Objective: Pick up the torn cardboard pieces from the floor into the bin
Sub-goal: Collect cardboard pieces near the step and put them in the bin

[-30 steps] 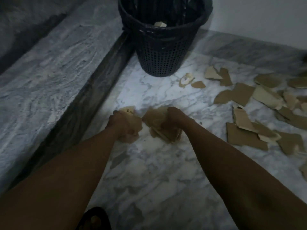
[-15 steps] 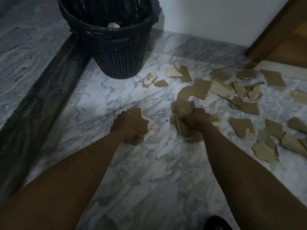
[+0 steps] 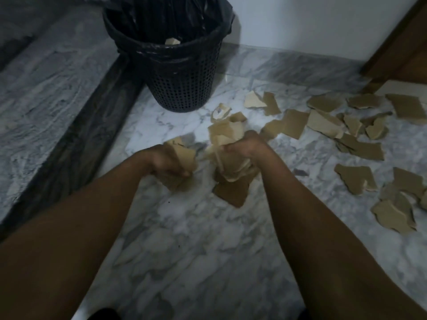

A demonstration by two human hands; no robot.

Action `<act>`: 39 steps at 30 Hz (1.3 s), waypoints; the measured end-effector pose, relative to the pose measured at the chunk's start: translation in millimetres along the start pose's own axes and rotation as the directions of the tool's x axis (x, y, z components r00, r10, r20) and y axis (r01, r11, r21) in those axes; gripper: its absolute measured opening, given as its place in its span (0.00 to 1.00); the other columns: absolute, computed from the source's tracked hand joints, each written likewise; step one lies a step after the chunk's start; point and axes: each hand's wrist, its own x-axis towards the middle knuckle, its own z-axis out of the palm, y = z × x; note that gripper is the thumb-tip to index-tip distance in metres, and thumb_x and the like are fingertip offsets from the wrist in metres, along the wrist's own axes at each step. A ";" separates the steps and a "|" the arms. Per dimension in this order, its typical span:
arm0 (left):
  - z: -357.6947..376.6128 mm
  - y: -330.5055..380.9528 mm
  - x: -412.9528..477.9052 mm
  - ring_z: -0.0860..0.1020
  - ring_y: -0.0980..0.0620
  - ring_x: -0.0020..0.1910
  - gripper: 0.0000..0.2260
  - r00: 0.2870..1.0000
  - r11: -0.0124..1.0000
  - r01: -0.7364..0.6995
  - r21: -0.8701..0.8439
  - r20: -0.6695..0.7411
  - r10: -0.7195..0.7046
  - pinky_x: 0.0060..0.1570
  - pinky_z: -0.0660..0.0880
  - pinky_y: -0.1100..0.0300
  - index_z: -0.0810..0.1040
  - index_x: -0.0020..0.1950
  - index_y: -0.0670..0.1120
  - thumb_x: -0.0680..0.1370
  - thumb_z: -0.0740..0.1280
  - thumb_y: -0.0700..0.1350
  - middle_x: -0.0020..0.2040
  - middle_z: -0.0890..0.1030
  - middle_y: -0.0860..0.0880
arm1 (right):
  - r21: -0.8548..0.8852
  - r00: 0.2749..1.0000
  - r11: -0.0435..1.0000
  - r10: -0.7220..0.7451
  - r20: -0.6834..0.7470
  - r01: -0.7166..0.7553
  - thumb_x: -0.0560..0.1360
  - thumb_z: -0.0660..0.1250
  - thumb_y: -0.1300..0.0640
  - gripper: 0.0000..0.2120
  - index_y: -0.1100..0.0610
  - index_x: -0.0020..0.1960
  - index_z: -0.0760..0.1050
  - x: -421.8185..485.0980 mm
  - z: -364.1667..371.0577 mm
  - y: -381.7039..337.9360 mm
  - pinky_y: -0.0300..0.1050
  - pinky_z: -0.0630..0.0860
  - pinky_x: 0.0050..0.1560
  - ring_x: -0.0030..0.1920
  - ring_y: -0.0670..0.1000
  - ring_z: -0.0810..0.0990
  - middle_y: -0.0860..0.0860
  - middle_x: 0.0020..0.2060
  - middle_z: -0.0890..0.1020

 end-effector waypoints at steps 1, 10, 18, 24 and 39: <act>5.3 10.8 2.4 0.82 0.47 0.48 0.36 0.998 0.997 -0.043 0.065 0.042 0.040 0.47 0.82 0.51 0.82 0.56 0.44 0.55 0.82 0.62 0.53 0.82 0.46 | 0.066 0.998 0.997 0.049 -0.036 -0.046 0.67 0.81 0.50 0.33 0.63 0.66 0.75 2.1 -14.2 8.2 0.46 0.79 0.54 0.58 0.55 0.79 0.54 0.59 0.80; 101.1 90.5 47.1 0.71 0.40 0.66 0.38 0.993 0.992 -0.117 0.046 -0.025 0.118 0.66 0.71 0.48 0.69 0.71 0.45 0.67 0.77 0.58 0.67 0.71 0.43 | -0.015 0.957 0.977 0.203 -0.205 -0.211 0.67 0.69 0.39 0.31 0.67 0.51 0.76 -22.9 -11.6 77.2 0.50 0.77 0.36 0.47 0.62 0.83 0.61 0.45 0.81; 100.5 53.1 54.9 0.80 0.48 0.58 0.21 0.974 0.926 -0.226 -0.302 -0.071 0.214 0.57 0.77 0.54 0.79 0.63 0.41 0.71 0.77 0.40 0.60 0.81 0.46 | 0.306 0.989 0.951 0.091 -0.120 -0.050 0.72 0.74 0.43 0.19 0.61 0.43 0.82 -17.9 10.4 69.2 0.54 0.83 0.42 0.42 0.59 0.84 0.58 0.38 0.84; 92.4 37.9 42.4 0.82 0.49 0.51 0.27 0.976 0.780 -0.216 -0.587 -0.148 0.159 0.40 0.79 0.66 0.79 0.63 0.40 0.65 0.80 0.34 0.54 0.83 0.46 | 0.322 0.992 0.946 0.067 -0.110 -0.028 0.65 0.75 0.33 0.25 0.55 0.46 0.82 -10.0 21.4 47.2 0.59 0.83 0.49 0.46 0.58 0.85 0.56 0.45 0.86; 38.6 -18.9 41.6 0.85 0.43 0.46 0.27 0.981 0.479 0.043 -0.877 -0.054 -0.187 0.43 0.83 0.48 0.81 0.58 0.40 0.62 0.83 0.45 0.51 0.85 0.42 | 0.295 0.951 0.904 0.286 0.116 -0.308 0.76 0.70 0.51 0.19 0.62 0.62 0.78 -5.0 13.4 31.9 0.53 0.83 0.47 0.53 0.61 0.83 0.60 0.55 0.83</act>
